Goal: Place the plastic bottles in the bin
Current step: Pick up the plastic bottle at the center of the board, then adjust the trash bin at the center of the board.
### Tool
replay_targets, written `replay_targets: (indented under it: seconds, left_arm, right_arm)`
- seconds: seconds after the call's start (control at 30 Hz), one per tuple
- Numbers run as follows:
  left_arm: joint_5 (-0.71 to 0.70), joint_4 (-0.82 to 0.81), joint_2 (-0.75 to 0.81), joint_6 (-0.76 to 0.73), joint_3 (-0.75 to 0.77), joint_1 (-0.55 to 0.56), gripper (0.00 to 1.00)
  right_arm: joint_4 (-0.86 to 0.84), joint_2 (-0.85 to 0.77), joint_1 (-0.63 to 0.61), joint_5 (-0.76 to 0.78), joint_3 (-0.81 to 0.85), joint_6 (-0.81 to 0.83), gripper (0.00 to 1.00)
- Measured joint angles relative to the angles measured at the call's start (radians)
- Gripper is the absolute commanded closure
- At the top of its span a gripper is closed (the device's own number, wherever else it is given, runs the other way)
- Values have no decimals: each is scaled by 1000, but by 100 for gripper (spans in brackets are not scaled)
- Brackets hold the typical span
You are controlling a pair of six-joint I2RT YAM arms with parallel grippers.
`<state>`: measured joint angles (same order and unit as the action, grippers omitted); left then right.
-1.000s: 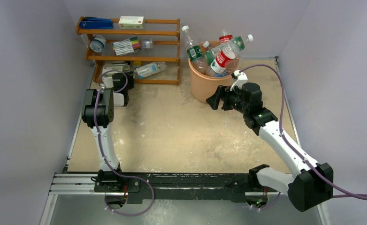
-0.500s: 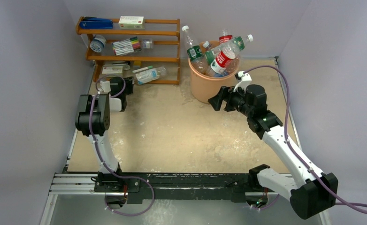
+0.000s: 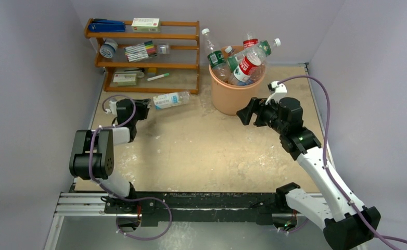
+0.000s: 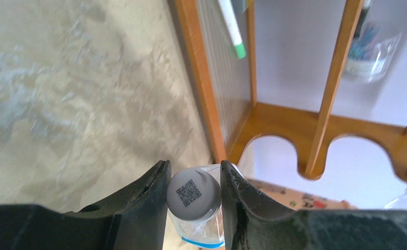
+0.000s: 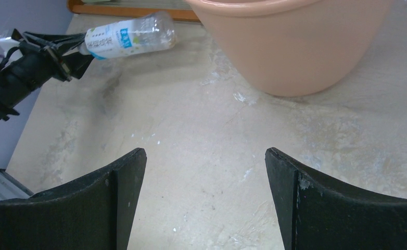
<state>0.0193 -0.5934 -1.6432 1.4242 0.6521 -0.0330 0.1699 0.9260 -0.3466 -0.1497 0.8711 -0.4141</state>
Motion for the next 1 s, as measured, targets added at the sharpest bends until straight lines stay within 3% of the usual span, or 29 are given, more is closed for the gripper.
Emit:
replay_targets:
  seconds: [0.37, 0.6, 0.83, 1.0]
  left_arm:
    - [24, 135, 239, -106, -160, 138, 71]
    - [-5, 208, 295, -165, -186, 228, 70]
    - [-51, 239, 344, -187, -238, 360, 70]
    - [-79, 265, 407, -188, -288, 404, 70]
  right_arm:
    - [27, -26, 87, -1, -10, -31, 14]
    - [31, -39, 182, -25, -16, -40, 14]
    - [-29, -13, 440, -219, -98, -93, 17]
    - [-180, 117, 617, -389, -154, -187, 15]
